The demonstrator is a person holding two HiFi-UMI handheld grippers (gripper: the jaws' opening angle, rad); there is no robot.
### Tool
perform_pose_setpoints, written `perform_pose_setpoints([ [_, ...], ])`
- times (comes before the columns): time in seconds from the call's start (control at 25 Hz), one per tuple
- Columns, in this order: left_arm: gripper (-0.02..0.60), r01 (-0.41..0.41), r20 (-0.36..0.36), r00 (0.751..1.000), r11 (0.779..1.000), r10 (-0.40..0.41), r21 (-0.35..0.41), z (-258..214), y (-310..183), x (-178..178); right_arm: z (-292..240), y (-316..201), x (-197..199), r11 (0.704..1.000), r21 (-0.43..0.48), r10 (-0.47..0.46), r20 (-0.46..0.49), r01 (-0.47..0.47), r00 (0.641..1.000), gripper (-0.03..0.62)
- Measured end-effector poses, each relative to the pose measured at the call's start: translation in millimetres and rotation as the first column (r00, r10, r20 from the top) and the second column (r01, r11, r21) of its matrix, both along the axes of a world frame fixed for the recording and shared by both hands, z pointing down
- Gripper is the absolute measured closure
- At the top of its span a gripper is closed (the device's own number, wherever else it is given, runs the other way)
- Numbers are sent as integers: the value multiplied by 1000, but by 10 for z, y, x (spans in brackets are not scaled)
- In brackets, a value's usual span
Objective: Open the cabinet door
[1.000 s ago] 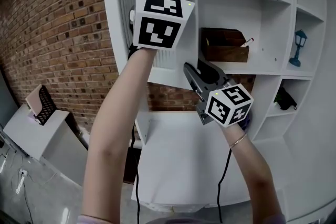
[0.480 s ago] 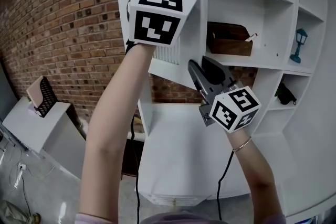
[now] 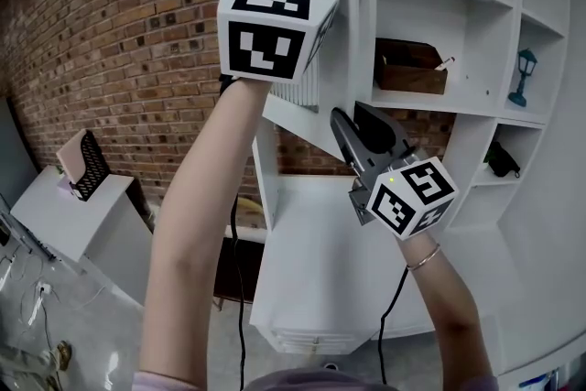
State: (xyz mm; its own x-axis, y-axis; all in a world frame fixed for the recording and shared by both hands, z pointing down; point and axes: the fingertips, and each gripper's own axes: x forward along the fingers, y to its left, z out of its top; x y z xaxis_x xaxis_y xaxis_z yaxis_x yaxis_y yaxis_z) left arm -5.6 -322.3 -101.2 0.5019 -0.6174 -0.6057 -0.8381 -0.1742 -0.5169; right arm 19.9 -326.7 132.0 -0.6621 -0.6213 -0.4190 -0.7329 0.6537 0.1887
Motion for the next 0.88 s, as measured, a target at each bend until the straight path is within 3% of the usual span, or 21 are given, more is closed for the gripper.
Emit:
perform_pose_setpoints([
  [0.88,489,-84,-19,996,996,84,-3,-9,484,-744,-10,581,-753,998,54,-34,0,34,999,482],
])
